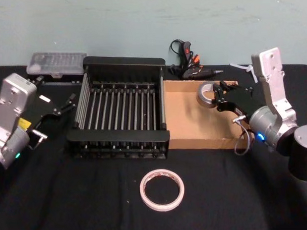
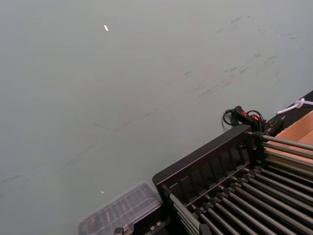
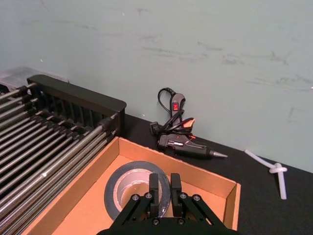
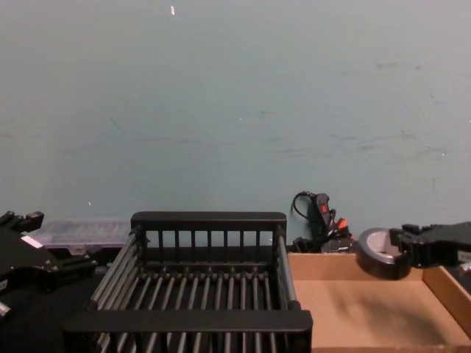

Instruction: Pick up the white tape and place it into the black box , Pick up the silver tape and place it into the brown box.

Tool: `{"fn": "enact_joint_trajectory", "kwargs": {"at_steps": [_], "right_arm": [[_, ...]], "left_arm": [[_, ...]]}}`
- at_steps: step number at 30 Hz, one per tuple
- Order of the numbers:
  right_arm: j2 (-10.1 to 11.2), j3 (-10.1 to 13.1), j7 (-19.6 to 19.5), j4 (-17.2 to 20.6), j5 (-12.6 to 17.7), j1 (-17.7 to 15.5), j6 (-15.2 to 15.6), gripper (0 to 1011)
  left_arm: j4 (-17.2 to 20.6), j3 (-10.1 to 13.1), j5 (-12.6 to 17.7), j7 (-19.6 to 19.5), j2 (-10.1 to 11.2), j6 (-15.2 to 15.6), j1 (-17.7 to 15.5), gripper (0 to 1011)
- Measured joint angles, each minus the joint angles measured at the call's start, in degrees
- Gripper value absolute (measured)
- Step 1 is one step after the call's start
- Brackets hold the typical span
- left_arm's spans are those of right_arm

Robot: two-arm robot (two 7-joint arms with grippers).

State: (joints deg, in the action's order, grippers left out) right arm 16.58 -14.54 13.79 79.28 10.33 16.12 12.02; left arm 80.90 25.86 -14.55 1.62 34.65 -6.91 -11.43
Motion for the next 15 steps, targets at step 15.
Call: {"fn": "enact_joint_trajectory", "kwargs": {"at_steps": [15], "right_arm": [[-3.37, -0.74, 0.02, -9.38, -2.29, 4.74, 2.3, 145]], "left_arm": [[0.0, 0.0, 0.0, 0.0, 0.0, 0.0, -0.01, 1001]]}}
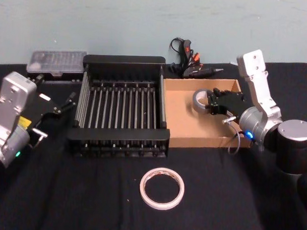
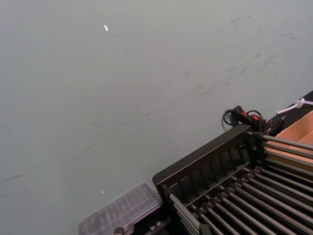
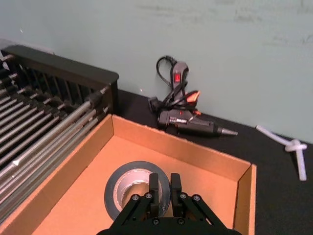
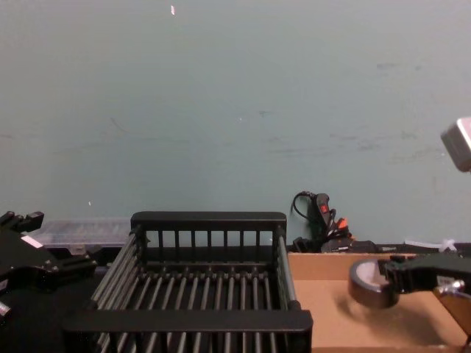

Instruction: Pick up the white tape and place it into the black box , Pick up the silver tape and place it into the brown box.

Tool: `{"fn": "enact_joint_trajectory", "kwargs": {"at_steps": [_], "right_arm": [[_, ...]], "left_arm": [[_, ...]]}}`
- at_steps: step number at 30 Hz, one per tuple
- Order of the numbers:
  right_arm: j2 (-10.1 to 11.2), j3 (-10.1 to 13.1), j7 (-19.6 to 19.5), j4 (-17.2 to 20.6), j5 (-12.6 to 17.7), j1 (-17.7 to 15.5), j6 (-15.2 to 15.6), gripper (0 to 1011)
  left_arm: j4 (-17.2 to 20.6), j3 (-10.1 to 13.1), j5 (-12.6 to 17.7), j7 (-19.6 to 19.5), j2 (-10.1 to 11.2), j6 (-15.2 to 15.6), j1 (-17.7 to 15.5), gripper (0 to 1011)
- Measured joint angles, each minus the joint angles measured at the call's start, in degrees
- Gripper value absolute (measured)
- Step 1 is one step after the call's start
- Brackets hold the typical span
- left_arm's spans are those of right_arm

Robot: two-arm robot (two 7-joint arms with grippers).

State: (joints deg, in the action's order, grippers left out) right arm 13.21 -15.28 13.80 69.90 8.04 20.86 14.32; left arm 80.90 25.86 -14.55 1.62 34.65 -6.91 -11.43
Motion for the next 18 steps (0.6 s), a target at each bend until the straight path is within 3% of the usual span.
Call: {"fn": "enact_joint_trajectory", "kwargs": {"at_steps": [18], "right_arm": [[-1.01, 0.37, -0.22, -1.85, -0.63, 0.44, 0.66, 145]], "left_arm": [[0.0, 0.0, 0.0, 0.0, 0.0, 0.0, 0.0, 1001]]}}
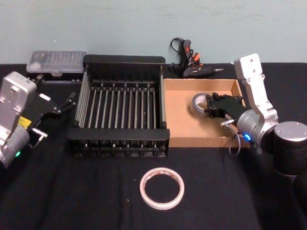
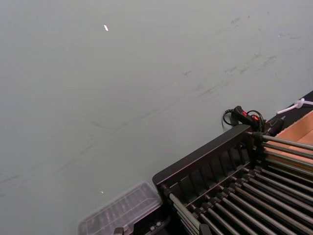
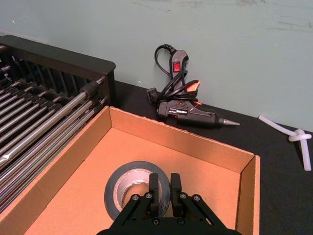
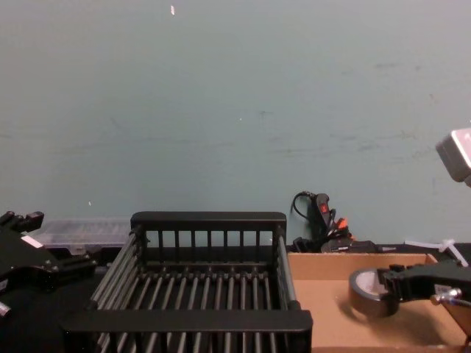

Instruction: Pick up the white tape and place it into the black box , Pick up the silver tape and place it into the brown box.

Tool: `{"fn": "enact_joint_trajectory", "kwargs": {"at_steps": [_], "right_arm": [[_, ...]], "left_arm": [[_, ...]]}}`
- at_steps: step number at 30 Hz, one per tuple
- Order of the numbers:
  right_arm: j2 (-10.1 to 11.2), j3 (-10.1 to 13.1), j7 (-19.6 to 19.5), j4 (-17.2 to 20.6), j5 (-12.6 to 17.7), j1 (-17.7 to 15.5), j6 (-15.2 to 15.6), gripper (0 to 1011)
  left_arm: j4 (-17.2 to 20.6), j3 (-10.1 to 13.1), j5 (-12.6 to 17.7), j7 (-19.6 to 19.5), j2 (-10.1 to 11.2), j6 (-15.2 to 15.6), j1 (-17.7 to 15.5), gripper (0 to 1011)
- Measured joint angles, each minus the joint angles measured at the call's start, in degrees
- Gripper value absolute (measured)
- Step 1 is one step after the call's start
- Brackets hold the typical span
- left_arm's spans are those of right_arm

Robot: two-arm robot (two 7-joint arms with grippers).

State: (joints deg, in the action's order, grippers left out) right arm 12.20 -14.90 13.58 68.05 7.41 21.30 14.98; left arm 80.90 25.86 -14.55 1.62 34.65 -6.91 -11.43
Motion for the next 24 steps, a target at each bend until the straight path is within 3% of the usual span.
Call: {"fn": "enact_joint_trajectory", "kwargs": {"at_steps": [5, 24], "right_arm": [[0.03, 0.0, 0.0, 0.07, 0.04, 0.0, 0.0, 197], [0.11, 0.0, 0.0, 0.21, 0.15, -0.08, -0.05, 818]], "left_arm": [[0.0, 0.0, 0.0, 0.0, 0.0, 0.0, 0.0, 1001], [0.0, 0.01, 0.0, 0.0, 0.0, 0.0, 0.0, 1001]]}}
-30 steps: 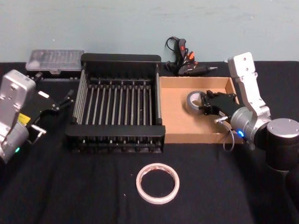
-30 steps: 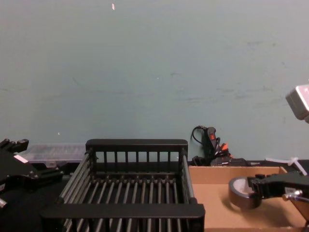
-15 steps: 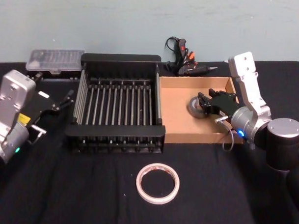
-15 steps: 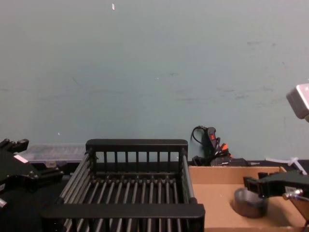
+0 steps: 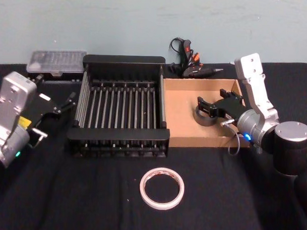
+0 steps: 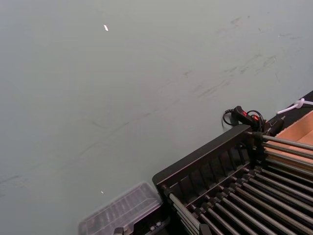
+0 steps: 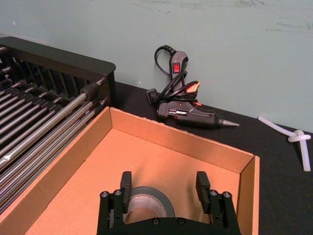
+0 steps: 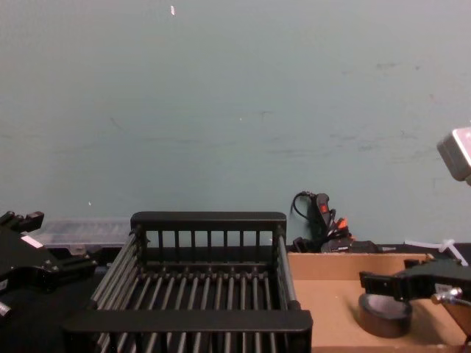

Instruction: Pick up the white tape and place it into the black box , Pick up the silver tape and place it into the brown box.

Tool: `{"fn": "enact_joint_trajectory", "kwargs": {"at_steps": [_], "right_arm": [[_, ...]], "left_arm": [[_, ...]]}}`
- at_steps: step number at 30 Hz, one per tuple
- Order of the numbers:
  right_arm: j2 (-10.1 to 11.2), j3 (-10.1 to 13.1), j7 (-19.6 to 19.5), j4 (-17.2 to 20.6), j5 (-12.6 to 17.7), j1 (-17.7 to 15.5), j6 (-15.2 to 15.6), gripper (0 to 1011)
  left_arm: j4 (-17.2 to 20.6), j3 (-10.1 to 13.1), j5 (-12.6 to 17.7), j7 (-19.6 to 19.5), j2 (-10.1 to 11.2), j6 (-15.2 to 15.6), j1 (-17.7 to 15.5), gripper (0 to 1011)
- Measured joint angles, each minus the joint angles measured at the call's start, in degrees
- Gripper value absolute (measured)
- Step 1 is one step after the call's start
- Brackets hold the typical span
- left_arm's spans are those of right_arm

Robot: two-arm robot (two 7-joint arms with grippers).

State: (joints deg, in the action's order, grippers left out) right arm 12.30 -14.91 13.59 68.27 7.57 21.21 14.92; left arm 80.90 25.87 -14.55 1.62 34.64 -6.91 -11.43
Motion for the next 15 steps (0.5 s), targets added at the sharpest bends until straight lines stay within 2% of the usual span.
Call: {"fn": "enact_joint_trajectory", "kwargs": {"at_steps": [2, 4, 6, 15], "right_arm": [[0.0, 0.0, 0.0, 0.01, 0.02, -0.01, 0.0, 889], [0.0, 0.0, 0.0, 0.01, 0.03, -0.01, 0.0, 906], [0.0, 0.0, 0.0, 0.03, 0.04, -0.01, 0.0, 998], [0.0, 0.0, 0.0, 0.03, 0.04, -0.01, 0.0, 1002]], "left_arm": [[0.0, 0.0, 0.0, 0.0, 0.0, 0.0, 0.0, 1001], [0.0, 0.0, 0.0, 0.0, 0.0, 0.0, 0.0, 1001], [0.0, 0.0, 0.0, 0.0, 0.0, 0.0, 0.0, 1001], [0.0, 0.0, 0.0, 0.0, 0.0, 0.01, 0.0, 1002]]}}
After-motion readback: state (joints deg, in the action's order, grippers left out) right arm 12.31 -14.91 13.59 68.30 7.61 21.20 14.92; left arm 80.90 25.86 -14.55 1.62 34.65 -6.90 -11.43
